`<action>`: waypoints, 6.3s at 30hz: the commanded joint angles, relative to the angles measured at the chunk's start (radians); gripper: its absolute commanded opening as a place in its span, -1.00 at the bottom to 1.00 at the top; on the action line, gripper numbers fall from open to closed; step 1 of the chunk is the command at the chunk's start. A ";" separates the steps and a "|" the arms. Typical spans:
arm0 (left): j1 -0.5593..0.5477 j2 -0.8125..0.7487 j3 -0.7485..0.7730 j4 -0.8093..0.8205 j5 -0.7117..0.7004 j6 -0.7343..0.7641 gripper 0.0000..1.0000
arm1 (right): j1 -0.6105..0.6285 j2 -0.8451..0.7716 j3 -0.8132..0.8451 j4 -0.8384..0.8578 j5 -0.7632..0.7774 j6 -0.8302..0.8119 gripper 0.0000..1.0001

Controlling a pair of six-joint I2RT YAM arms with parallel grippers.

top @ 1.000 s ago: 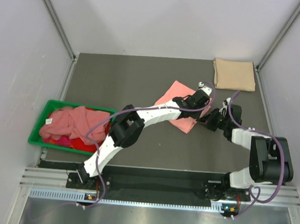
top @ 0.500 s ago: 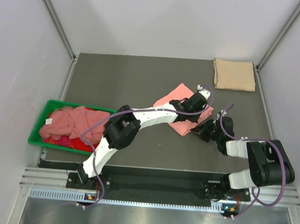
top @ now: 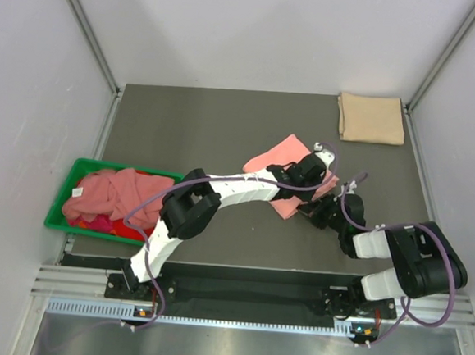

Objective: Fold and stack the t-shirts
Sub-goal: Fold the tshirt

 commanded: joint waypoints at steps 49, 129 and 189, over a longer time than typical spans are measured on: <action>-0.051 -0.068 -0.074 0.032 -0.063 0.076 -0.33 | -0.427 -0.160 0.332 -0.646 0.037 -0.289 -0.41; 0.243 -0.281 -0.149 -0.152 0.042 0.052 -0.41 | -0.279 -0.048 0.384 -0.586 0.154 -0.293 0.11; 0.515 0.220 0.240 0.251 0.404 -0.063 -0.56 | -0.180 0.386 0.759 -0.666 -0.230 -0.560 -0.72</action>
